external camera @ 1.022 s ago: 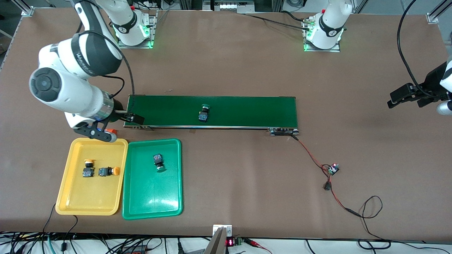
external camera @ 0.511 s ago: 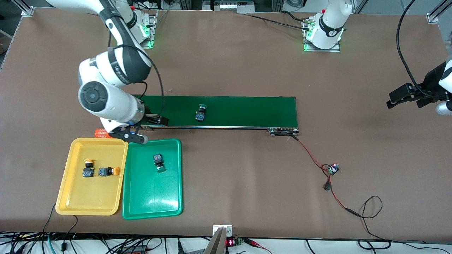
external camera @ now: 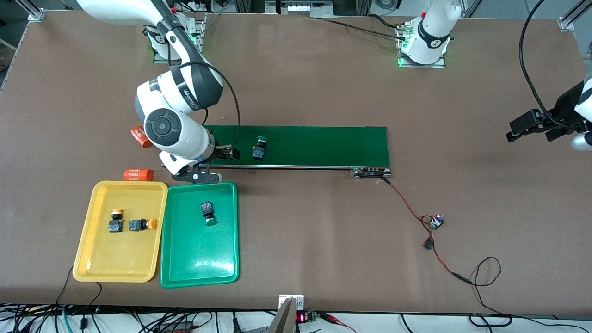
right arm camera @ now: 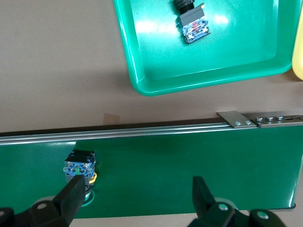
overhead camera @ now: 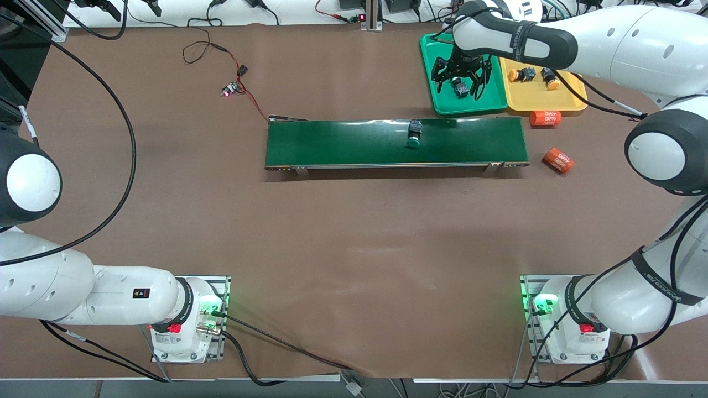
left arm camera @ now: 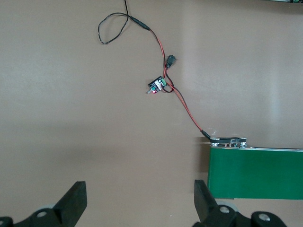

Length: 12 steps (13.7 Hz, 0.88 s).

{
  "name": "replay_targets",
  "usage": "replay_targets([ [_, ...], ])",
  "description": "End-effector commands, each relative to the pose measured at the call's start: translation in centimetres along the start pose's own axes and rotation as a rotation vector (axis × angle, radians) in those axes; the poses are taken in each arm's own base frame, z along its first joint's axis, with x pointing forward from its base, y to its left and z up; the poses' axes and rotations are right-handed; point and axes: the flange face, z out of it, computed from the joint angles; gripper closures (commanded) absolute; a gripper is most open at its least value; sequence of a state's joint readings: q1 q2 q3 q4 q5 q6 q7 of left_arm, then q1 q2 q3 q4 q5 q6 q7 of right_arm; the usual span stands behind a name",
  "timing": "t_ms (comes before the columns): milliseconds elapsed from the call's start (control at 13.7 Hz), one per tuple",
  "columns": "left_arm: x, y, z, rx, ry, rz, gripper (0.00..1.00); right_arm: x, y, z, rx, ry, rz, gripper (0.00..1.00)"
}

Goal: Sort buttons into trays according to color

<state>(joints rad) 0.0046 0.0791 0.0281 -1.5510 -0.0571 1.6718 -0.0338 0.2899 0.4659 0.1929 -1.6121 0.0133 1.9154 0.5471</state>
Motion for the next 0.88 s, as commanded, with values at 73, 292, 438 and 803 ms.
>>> replay_targets([
  [73,0.0,-0.3,-0.1,-0.009,0.009,0.006,0.00,0.0,-1.1,1.6,-0.016,0.008,-0.035,0.00],
  [292,0.0,-0.3,0.0,-0.009,0.007,0.006,0.00,-0.5,-2.5,3.5,-0.031,-0.004,-0.060,0.00],
  [438,0.0,-0.3,-0.1,-0.009,0.009,0.004,0.00,-0.5,-3.0,4.7,-0.028,-0.016,-0.061,0.00],
  [803,0.0,-0.3,-0.1,-0.009,0.009,0.004,0.00,-0.6,-3.7,6.2,-0.025,-0.029,-0.037,0.00],
])
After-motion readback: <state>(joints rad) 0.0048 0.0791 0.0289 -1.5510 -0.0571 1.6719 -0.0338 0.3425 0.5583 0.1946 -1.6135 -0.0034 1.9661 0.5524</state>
